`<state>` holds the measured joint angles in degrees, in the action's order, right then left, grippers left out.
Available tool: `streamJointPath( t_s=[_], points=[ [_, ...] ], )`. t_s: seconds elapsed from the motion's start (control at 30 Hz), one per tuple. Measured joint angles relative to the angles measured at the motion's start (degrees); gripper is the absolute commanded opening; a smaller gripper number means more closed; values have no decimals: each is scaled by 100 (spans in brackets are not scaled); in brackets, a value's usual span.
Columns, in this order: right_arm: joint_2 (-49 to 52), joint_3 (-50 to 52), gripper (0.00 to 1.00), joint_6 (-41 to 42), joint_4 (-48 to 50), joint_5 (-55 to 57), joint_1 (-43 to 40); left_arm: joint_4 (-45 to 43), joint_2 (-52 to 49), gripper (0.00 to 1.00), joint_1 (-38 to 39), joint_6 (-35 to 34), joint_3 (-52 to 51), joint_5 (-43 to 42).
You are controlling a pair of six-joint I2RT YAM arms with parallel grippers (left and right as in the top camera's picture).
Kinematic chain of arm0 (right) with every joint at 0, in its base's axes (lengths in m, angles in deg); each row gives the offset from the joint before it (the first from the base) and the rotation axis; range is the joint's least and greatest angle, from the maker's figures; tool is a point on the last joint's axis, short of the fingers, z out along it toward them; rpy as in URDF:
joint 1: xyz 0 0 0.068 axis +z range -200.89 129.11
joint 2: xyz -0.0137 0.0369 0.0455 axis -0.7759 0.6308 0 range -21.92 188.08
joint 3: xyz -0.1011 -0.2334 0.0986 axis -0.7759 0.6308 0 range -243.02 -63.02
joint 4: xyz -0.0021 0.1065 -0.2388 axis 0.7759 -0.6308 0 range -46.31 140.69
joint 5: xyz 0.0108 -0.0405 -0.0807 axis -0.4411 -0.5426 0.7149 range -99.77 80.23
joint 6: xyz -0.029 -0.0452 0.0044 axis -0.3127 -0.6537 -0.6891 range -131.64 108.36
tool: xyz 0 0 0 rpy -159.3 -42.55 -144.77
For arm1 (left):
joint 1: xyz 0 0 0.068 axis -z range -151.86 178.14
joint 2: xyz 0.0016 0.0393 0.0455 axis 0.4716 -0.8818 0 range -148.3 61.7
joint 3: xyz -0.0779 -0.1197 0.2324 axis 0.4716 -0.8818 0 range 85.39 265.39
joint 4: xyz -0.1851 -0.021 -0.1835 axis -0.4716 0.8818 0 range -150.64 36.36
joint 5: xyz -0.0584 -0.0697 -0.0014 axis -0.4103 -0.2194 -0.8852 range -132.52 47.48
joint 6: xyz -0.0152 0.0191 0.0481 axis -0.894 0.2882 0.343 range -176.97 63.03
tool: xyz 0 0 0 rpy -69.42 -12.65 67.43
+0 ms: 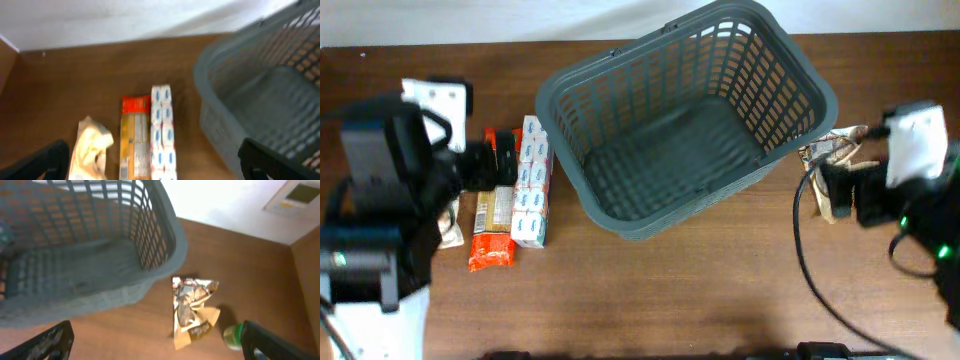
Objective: Pack container
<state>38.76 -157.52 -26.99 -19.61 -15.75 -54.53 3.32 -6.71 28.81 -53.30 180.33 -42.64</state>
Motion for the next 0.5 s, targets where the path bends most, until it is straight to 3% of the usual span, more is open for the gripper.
streamJointPath(
  t_s=[0.13, 0.27, 0.3, 0.33, 0.37, 0.4, 0.47, 0.5],
  points=[
    [695, -1200, 99, 0, -879, -398, 0, 492, -485, 99, 0, -2, 741, -146],
    [949, -1471, 99, 129, -1196, -785, 0, 601, -590, 99, 0, -4, 796, -341],
    [984, -1473, 97, 186, -1233, -859, 0, 603, -601, 99, 0, -4, 796, -387],
    [1025, -1473, 82, 262, -1224, -911, 0, 603, -608, 97, 0, -4, 796, -435],
    [1067, -1473, 70, 348, -1207, -957, 0, 603, -610, 76, 0, -4, 796, -470],
    [1106, -1473, 61, 442, -1178, -992, 0, 605, -612, 62, 0, -2, 796, -535],
    [1185, -1473, 53, 673, -1078, -1043, 0, 614, -612, 28, 0, -39, 798, -673],
    [1233, -1475, 49, 798, -1001, -1062, 0, 643, -612, 17, 11, -22, 798, -765]
  ],
)
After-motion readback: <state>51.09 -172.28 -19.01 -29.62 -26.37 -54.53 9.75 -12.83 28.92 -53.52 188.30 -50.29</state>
